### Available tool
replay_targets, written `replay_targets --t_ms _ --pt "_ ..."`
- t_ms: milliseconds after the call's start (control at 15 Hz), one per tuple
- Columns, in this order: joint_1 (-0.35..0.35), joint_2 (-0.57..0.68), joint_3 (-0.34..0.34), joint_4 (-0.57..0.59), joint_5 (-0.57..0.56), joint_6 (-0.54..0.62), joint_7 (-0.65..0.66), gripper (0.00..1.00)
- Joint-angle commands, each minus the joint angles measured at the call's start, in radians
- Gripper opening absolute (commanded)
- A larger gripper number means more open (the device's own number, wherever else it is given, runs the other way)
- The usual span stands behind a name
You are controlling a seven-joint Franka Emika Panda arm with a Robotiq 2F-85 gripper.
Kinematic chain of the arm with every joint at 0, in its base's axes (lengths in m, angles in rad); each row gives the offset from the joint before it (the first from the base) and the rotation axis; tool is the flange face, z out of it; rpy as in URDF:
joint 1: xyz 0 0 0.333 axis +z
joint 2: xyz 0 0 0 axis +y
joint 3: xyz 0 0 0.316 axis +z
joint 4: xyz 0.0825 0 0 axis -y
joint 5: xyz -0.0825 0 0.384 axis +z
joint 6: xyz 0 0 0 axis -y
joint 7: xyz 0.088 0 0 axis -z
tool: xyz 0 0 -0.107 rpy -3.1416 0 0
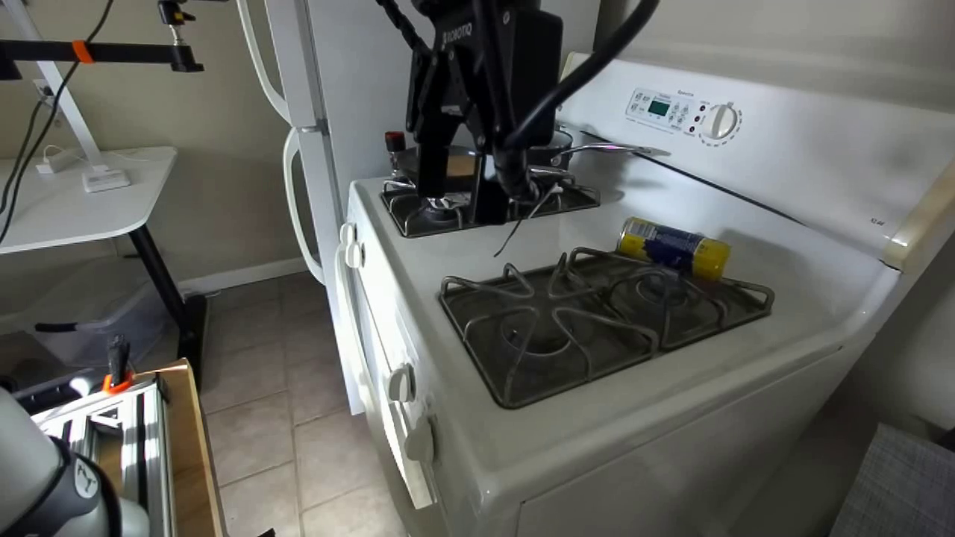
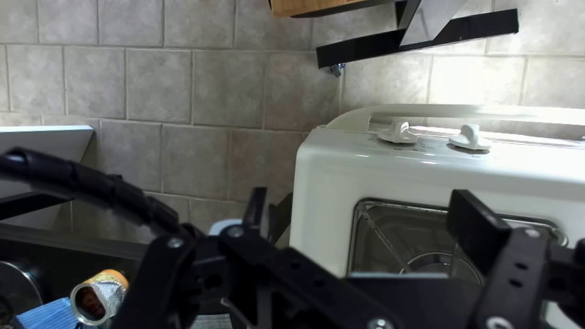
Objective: Put the glass jar in the middle of the stove.
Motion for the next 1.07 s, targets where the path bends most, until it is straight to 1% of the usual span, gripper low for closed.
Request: replay_targets --t_ms 0,733,800,1000 --pt "0.021 0.000 -0.017 0.002 -0.006 -0.004 0.006 1.00" --pt "0.021 0.000 -0.017 0.002 -0.006 -0.004 0.006 1.00" --pt "0.025 0.003 -0.015 0.008 -0.001 0.007 0.010 1.00" --pt "0.054 0.029 -0.019 0.056 0.085 0.095 0.022 1.00"
